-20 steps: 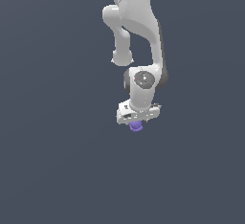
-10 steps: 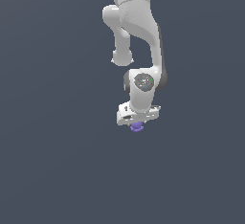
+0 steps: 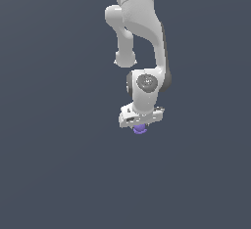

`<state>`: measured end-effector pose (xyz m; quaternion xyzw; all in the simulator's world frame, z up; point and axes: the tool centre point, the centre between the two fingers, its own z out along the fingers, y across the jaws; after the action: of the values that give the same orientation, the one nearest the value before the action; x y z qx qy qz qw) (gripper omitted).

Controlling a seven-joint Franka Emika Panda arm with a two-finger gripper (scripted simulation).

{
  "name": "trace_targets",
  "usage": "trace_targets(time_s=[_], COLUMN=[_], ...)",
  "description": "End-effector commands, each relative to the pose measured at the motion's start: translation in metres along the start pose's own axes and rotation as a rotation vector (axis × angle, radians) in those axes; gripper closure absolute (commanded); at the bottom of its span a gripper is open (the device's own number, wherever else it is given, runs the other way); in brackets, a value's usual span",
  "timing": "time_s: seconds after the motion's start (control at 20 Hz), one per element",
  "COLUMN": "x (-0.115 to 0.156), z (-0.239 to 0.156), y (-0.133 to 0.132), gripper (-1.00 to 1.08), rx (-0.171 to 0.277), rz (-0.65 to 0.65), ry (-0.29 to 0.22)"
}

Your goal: Pick up the object and move it to a goal position.

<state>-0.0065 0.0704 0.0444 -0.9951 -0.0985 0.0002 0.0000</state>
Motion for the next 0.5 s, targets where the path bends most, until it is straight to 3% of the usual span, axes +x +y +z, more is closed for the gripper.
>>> trace_targets(time_s=[0.0, 0.45], x=[0.0, -0.002], z=[-0.007, -0.065], y=[0.003, 0.031], gripper=[1.08, 1.08], rx=[0.0, 0.0], rz=[0.0, 0.0], ry=[0.001, 0.001])
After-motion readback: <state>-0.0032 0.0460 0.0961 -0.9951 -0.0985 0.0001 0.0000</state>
